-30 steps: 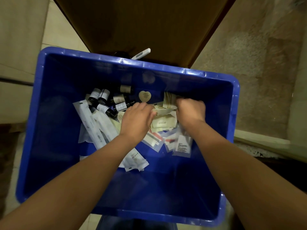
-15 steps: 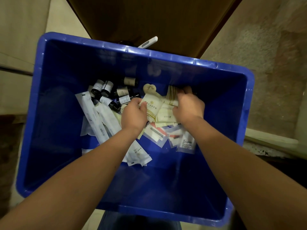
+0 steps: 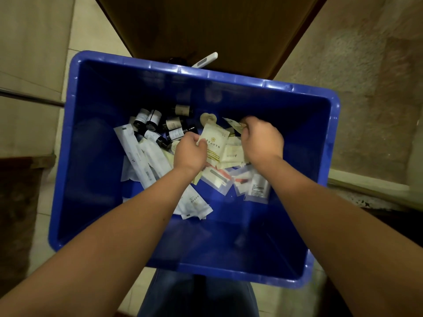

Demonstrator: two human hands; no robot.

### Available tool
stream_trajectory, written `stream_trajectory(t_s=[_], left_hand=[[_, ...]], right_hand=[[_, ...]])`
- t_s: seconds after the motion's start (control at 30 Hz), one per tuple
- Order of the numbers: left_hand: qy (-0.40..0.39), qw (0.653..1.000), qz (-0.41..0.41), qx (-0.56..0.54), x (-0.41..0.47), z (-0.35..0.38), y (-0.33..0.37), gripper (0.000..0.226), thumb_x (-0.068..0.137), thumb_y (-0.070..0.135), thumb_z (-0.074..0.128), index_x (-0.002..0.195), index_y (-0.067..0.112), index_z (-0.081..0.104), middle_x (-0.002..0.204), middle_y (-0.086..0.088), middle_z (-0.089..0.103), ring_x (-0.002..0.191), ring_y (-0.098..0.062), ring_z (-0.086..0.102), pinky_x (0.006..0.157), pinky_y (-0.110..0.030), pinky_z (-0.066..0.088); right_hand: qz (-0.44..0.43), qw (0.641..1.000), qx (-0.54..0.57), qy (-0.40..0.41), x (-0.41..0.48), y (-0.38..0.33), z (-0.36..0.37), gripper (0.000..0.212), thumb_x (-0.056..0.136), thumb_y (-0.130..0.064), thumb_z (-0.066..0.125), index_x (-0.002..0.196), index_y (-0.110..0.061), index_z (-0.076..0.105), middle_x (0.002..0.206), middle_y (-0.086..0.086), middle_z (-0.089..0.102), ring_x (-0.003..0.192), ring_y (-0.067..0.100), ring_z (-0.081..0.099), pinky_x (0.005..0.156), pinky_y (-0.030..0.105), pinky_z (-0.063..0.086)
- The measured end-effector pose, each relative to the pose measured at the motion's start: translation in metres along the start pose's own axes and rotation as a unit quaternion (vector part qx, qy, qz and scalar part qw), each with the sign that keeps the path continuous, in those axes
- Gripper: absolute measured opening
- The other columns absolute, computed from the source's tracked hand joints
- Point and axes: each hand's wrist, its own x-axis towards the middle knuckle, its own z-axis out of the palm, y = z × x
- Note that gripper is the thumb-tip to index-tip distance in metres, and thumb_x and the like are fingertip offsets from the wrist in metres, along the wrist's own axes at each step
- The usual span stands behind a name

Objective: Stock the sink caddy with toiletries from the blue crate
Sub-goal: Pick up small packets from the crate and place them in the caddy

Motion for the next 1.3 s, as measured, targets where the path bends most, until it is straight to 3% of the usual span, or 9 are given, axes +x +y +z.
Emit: stream_trajectory(t_s=[0.27, 0.4, 0.5, 0.6, 0.7, 0.77, 0.9, 1.03, 1.3], left_hand=[[-0.036, 0.983, -0.093, -0.152, -0.051, -0.029, 0.034, 0.007, 0.099, 0.013, 0.048, 0.105, 0.009, 0.051, 0.098, -0.01, 0.061, 0.082, -0.023, 0.066, 0.051, -0.029, 0.059], [-0.066, 0.972, -0.11, -0.195, -0.082, -0.048, 0.048, 0.019, 0.099, 0.01, 0.044, 0.116, 0.006, 0.053, 0.112, -0.017, 0.064, 0.095, -0.031, 0.068, 0.062, -0.035, 0.061], [-0.08, 0.967, -0.103, -0.218, -0.107, -0.061, 0.056, 0.02, 0.1, 0.015, 0.045, 0.117, 0.006, 0.052, 0.112, -0.017, 0.065, 0.09, -0.03, 0.069, 0.064, -0.036, 0.06], [-0.097, 0.967, -0.081, -0.222, -0.132, -0.071, 0.065, 0.02, 0.099, 0.017, 0.052, 0.115, 0.005, 0.053, 0.106, -0.017, 0.066, 0.08, -0.026, 0.068, 0.065, -0.034, 0.06], [-0.101, 0.969, -0.047, -0.221, -0.155, -0.079, 0.073, 0.025, 0.095, 0.014, 0.059, 0.117, 0.004, 0.054, 0.11, -0.016, 0.067, 0.086, -0.024, 0.069, 0.066, -0.031, 0.061], [-0.098, 0.972, -0.018, -0.213, -0.17, -0.086, 0.077, 0.02, 0.092, 0.01, 0.064, 0.109, 0.01, 0.053, 0.11, -0.012, 0.066, 0.089, -0.022, 0.068, 0.066, -0.03, 0.06], [-0.102, 0.972, 0.028, -0.211, -0.196, -0.097, 0.086, 0.033, 0.085, 0.004, 0.072, 0.11, 0.014, 0.052, 0.103, -0.004, 0.065, 0.087, -0.016, 0.068, 0.063, -0.026, 0.059], [-0.09, 0.976, 0.06, -0.19, -0.214, -0.102, 0.094, 0.053, 0.081, 0.006, 0.075, 0.127, 0.014, 0.048, 0.113, -0.004, 0.064, 0.097, -0.017, 0.067, 0.07, -0.03, 0.06], [-0.075, 0.978, 0.112, -0.161, -0.243, -0.103, 0.116, 0.052, 0.086, 0.01, 0.071, 0.129, 0.022, 0.047, 0.115, 0.002, 0.061, 0.096, -0.01, 0.062, 0.055, -0.018, 0.053]], right_hand=[[0.026, 0.972, 0.228, -0.045, -0.05, -0.029, -0.039, 0.033, 0.09, -0.004, 0.044, 0.105, -0.019, 0.069, 0.104, -0.002, 0.07, 0.082, 0.014, 0.062, 0.07, 0.032, 0.052], [0.044, 0.958, 0.281, -0.038, -0.074, -0.042, -0.069, 0.031, 0.091, -0.01, 0.042, 0.088, -0.02, 0.071, 0.082, -0.006, 0.068, 0.055, 0.004, 0.048, 0.055, 0.026, 0.04], [0.035, 0.953, 0.302, -0.024, -0.092, -0.053, -0.092, 0.018, 0.088, -0.018, 0.053, 0.081, -0.017, 0.069, 0.078, -0.006, 0.065, 0.069, 0.01, 0.057, 0.064, 0.035, 0.051], [0.023, 0.948, 0.317, -0.024, -0.108, -0.06, -0.109, 0.012, 0.084, -0.012, 0.06, 0.087, -0.021, 0.067, 0.094, -0.009, 0.061, 0.085, 0.006, 0.058, 0.075, 0.027, 0.05], [0.008, 0.945, 0.326, -0.025, -0.124, -0.064, -0.124, 0.029, 0.08, -0.001, 0.061, 0.098, -0.023, 0.061, 0.108, -0.004, 0.059, 0.096, 0.01, 0.058, 0.084, 0.034, 0.054], [0.002, 0.945, 0.326, -0.017, -0.134, -0.068, -0.134, 0.045, 0.08, 0.001, 0.062, 0.116, -0.026, 0.055, 0.12, -0.002, 0.054, 0.105, 0.014, 0.057, 0.089, 0.038, 0.054], [0.01, 0.94, 0.34, -0.018, -0.152, -0.077, -0.154, 0.065, 0.084, 0.0, 0.061, 0.137, -0.027, 0.038, 0.14, 0.0, 0.041, 0.114, 0.023, 0.058, 0.085, 0.046, 0.057], [-0.003, 0.939, 0.344, -0.006, -0.168, -0.081, -0.171, 0.058, 0.086, -0.003, 0.061, 0.133, -0.028, 0.038, 0.135, 0.001, 0.048, 0.107, 0.021, 0.061, 0.078, 0.046, 0.059], [0.024, 0.906, 0.423, -0.026, -0.194, -0.079, -0.208, 0.056, 0.087, 0.001, 0.064, 0.133, -0.022, 0.042, 0.121, 0.003, 0.055, 0.093, 0.013, 0.062, 0.074, 0.041, 0.061]])
